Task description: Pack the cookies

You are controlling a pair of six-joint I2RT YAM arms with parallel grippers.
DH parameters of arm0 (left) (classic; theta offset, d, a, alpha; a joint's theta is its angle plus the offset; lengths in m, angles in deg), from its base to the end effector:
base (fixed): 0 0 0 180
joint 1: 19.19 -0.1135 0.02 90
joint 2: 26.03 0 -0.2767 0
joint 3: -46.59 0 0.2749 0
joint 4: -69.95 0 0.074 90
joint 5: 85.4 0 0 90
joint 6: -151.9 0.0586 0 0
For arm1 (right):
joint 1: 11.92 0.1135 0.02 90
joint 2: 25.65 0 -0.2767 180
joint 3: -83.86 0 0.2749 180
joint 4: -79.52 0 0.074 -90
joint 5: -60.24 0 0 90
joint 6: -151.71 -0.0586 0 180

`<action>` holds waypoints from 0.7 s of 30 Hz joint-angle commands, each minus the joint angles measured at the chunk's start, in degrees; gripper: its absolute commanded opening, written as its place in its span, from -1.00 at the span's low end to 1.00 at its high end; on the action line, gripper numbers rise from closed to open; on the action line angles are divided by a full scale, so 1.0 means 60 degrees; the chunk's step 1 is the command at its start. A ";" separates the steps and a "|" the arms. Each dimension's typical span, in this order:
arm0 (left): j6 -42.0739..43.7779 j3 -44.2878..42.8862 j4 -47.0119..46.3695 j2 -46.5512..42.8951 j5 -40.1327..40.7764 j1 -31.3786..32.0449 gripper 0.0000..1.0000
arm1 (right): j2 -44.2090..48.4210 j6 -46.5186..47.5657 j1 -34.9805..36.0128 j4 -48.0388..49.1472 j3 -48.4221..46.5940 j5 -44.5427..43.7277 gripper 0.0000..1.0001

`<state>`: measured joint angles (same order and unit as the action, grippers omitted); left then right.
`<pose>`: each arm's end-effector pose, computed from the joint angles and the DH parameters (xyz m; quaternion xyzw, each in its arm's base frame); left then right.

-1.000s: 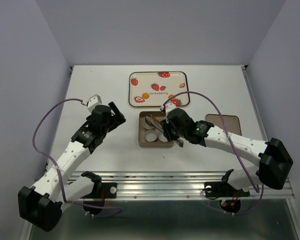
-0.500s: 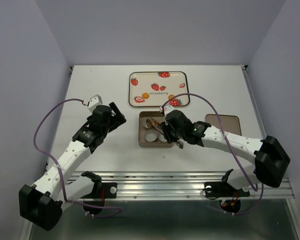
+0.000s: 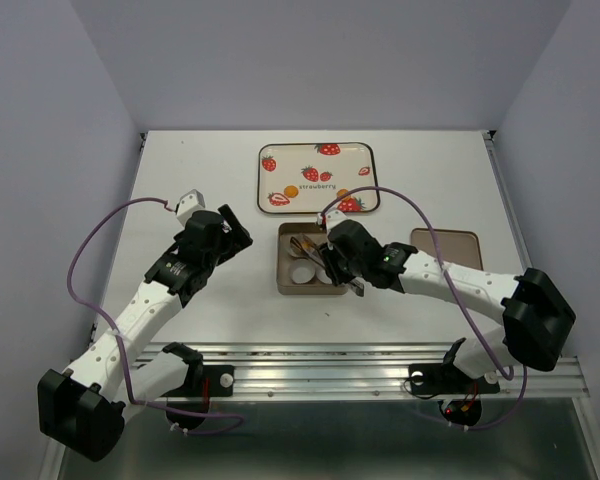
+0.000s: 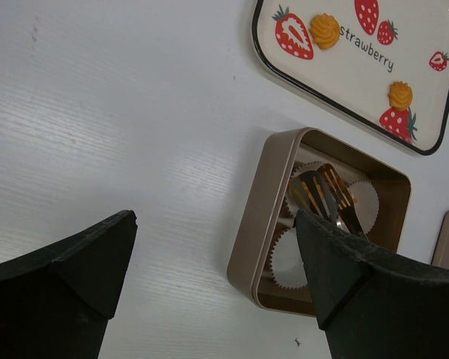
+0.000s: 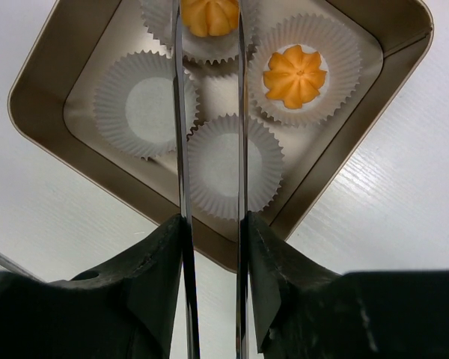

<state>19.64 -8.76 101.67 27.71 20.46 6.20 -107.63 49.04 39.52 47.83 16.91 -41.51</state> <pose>0.2272 -0.0901 0.2789 -0.1940 0.8388 -0.1759 0.4773 0.2194 0.2560 0.2206 -0.2713 0.8847 0.1141 0.3614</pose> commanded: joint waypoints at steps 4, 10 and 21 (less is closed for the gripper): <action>0.0159 0.0034 -0.0183 -0.0167 0.0067 -0.0027 0.98 | -0.0078 0.0148 0.0069 0.0516 -0.0156 -0.0195 -0.05; 0.0173 0.0005 -0.0183 -0.0167 0.0067 -0.0027 0.98 | -0.0019 0.0090 0.0069 0.0414 -0.0171 -0.0166 0.04; 0.0203 -0.0010 -0.0212 -0.0167 0.0009 -0.0027 0.98 | 0.0200 -0.0013 0.0069 0.0282 -0.0375 -0.0415 0.06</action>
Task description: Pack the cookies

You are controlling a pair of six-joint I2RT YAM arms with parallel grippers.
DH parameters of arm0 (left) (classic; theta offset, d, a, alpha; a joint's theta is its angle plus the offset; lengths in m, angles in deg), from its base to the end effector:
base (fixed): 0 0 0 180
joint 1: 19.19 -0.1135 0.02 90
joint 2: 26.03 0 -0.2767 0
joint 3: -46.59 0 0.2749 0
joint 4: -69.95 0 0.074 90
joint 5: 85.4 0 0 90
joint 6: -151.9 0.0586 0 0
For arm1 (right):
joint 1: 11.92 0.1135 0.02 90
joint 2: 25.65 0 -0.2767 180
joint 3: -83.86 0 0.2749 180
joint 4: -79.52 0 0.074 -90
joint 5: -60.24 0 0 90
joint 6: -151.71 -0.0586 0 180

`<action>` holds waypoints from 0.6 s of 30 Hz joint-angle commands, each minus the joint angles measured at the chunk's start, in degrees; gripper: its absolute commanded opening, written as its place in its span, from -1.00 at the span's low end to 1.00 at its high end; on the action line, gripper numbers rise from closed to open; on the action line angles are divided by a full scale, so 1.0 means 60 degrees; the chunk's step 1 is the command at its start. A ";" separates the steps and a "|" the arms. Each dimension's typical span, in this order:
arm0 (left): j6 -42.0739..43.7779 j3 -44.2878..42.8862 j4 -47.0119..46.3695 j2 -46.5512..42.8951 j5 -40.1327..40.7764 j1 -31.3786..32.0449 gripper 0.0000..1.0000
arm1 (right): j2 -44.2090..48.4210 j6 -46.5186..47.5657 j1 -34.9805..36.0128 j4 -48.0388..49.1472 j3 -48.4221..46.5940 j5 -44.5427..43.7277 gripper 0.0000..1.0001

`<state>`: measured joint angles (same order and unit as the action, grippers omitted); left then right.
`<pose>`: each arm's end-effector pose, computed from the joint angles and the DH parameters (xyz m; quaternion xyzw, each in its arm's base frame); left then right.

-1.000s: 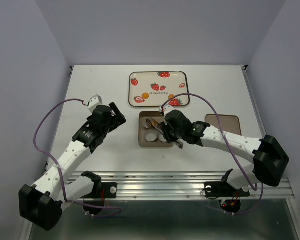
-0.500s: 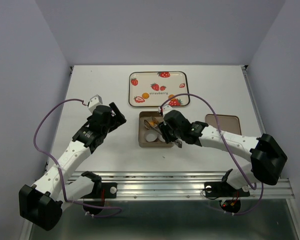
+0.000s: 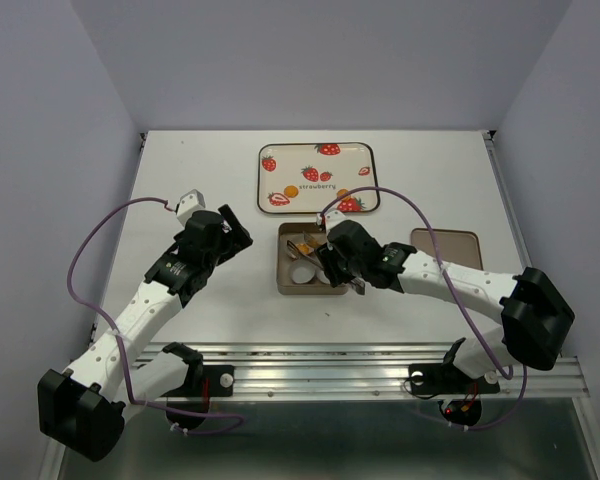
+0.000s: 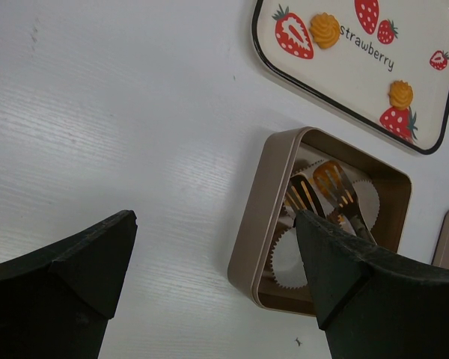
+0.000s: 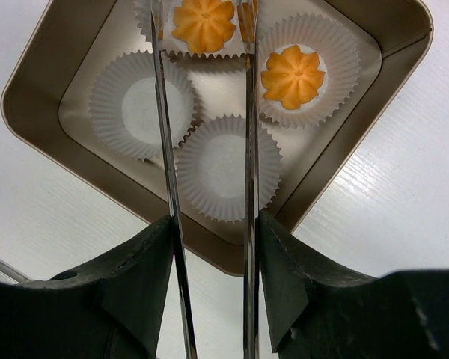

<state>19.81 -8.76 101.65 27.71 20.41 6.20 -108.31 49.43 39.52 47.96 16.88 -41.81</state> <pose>0.2272 -0.0902 0.2790 -0.1926 0.8391 -0.1756 0.4775 0.2205 0.2570 0.2172 -0.2743 0.8853 0.1084 0.3595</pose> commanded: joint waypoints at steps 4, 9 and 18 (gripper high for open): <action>0.0188 -0.0039 -0.0194 -0.0181 0.0001 -0.0042 0.98 | 0.0606 -0.0064 0.0157 0.0114 -0.0518 -0.0408 0.05; 0.0188 -0.0069 -0.0194 -0.0152 -0.0028 -0.0027 0.98 | 0.1162 0.0024 0.0157 -0.0164 -0.0606 -0.0116 0.05; 0.0173 -0.0230 -0.0516 0.0228 -0.0087 -0.0042 0.98 | 0.2291 0.0142 0.0157 -0.0692 -0.1031 -0.0289 0.01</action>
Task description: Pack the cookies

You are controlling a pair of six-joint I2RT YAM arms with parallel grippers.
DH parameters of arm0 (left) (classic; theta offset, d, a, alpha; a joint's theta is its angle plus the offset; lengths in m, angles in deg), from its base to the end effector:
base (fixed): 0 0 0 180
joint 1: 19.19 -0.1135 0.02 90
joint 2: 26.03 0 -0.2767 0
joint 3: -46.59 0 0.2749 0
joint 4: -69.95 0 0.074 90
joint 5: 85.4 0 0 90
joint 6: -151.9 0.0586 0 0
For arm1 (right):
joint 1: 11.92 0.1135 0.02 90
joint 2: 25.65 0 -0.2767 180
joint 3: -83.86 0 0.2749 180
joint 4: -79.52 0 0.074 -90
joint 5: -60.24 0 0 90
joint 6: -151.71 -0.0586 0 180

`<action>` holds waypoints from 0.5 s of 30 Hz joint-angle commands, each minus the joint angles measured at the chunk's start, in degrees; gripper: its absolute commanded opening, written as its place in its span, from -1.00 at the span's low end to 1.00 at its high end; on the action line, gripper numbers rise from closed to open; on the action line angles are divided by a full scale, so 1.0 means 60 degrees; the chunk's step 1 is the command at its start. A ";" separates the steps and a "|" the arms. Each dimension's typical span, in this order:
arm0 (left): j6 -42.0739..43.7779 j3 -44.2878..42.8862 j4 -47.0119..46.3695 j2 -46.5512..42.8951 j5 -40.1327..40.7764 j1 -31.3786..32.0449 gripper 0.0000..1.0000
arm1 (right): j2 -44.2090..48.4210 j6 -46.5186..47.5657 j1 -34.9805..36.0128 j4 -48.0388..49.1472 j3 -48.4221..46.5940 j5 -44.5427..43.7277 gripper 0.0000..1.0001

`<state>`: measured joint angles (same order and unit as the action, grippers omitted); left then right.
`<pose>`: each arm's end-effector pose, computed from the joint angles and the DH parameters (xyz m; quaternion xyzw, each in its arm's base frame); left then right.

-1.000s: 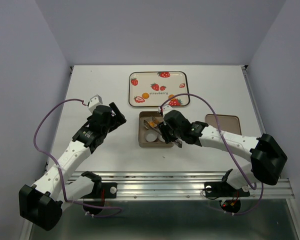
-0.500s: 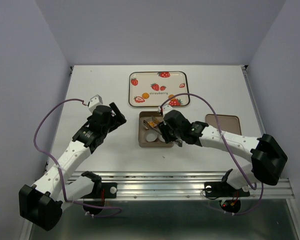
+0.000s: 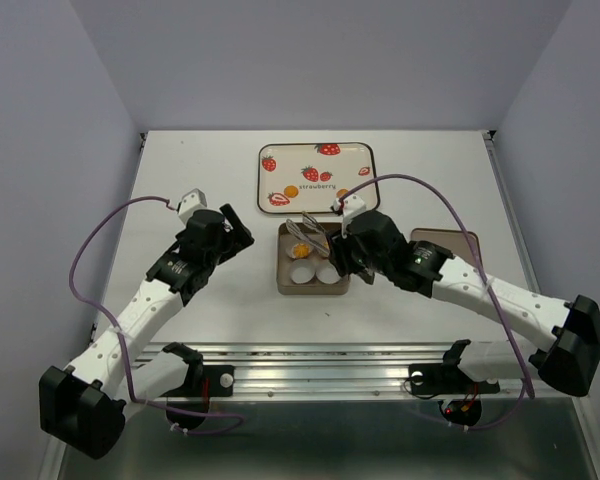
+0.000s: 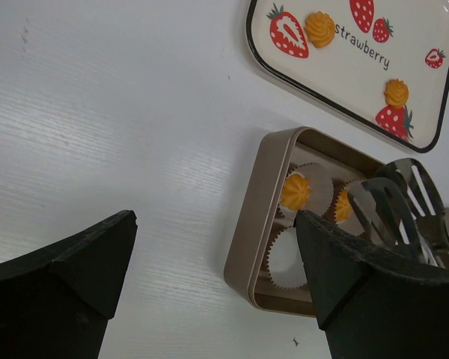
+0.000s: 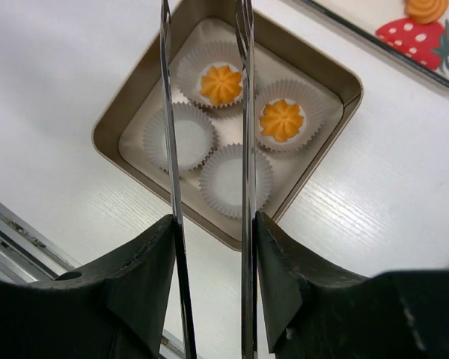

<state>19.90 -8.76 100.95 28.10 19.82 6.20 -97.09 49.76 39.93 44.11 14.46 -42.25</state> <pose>0.2288 -0.0916 0.2787 -0.1896 0.8389 -0.1805 0.4773 0.2020 0.2366 0.2862 -0.2589 0.8543 0.1497 0.4251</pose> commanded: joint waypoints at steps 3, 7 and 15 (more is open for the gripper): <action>0.0173 -0.0434 -0.0443 0.0367 0.0041 -0.0042 0.98 | 0.0422 -0.0074 0.0088 -0.0153 -0.0948 -0.0991 0.01; 0.0188 -0.0640 -0.0517 0.0573 0.0070 -0.0042 0.98 | -0.0177 0.0159 -0.0233 -0.0168 -0.1417 -0.2371 0.04; 0.0115 -0.0860 -0.0473 0.0763 0.0304 -0.0027 0.98 | -0.1934 0.0071 -0.2444 -0.0168 -0.2734 -0.1610 0.04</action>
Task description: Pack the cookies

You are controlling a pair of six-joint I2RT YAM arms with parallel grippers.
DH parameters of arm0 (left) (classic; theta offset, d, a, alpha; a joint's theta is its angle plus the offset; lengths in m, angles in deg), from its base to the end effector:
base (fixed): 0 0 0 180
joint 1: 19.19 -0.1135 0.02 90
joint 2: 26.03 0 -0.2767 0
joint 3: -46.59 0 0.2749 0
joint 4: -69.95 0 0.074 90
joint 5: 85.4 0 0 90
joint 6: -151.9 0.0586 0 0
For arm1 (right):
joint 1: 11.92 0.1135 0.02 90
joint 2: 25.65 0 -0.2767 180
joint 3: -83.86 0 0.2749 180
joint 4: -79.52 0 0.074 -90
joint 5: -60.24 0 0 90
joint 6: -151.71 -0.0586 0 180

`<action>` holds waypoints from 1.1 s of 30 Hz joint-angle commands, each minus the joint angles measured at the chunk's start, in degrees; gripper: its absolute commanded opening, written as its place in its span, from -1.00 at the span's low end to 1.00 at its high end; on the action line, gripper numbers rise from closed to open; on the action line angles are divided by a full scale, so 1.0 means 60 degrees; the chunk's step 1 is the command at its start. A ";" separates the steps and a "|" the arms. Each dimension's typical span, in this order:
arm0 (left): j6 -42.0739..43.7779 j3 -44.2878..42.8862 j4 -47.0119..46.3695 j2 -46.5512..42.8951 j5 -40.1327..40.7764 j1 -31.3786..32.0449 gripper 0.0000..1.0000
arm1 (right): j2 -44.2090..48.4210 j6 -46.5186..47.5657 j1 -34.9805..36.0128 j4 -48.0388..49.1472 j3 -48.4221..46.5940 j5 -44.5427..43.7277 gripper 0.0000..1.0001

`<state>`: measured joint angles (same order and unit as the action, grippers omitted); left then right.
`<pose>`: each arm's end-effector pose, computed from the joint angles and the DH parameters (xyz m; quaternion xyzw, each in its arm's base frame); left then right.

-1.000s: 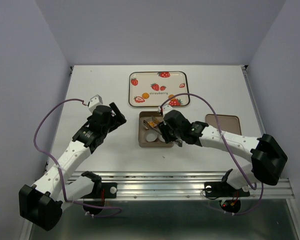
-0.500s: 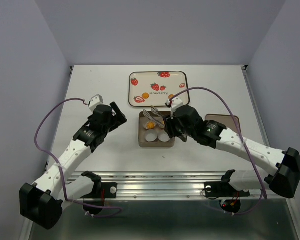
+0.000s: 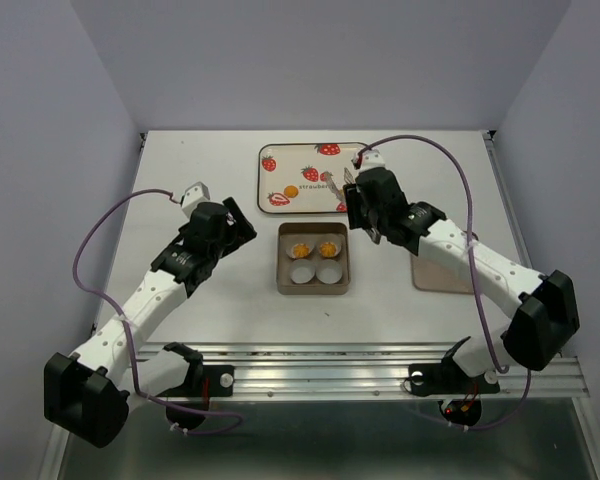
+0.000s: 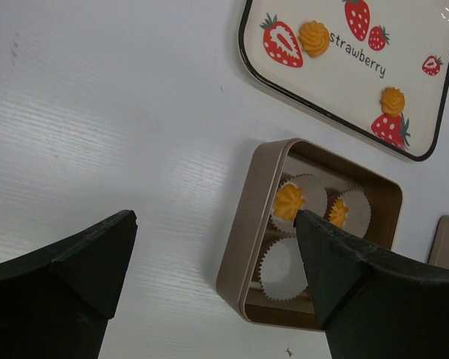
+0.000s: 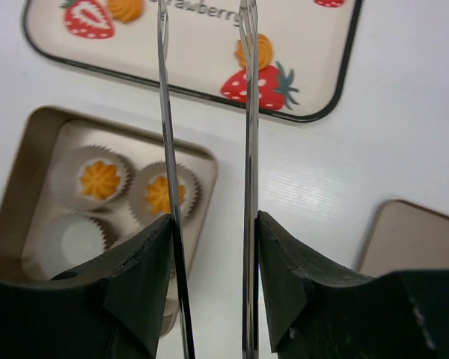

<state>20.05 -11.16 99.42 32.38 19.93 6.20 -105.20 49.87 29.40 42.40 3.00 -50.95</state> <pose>0.2441 -0.0987 0.2805 -0.1888 0.8405 -0.1776 0.4758 0.2761 0.2145 0.3166 -0.1417 0.8676 0.0539 0.4736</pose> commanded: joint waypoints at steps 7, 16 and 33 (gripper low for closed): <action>0.0089 -0.0459 -0.0130 0.0225 0.0579 -0.0027 0.98 | -0.1829 0.0185 -0.1290 0.0087 -0.1267 0.0148 0.05; -0.0042 -0.0415 -0.0086 0.0386 0.0579 -0.0027 0.98 | -0.2708 0.0390 -0.1701 0.0101 -0.1296 0.0646 0.05; -0.0145 -0.0488 -0.0013 0.0430 0.0579 -0.0027 0.98 | -0.3368 0.0508 -0.1701 0.0160 -0.1384 0.0675 0.07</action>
<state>19.35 -11.60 99.16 34.92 21.99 6.20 -124.50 52.28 19.17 41.64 -2.18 -46.84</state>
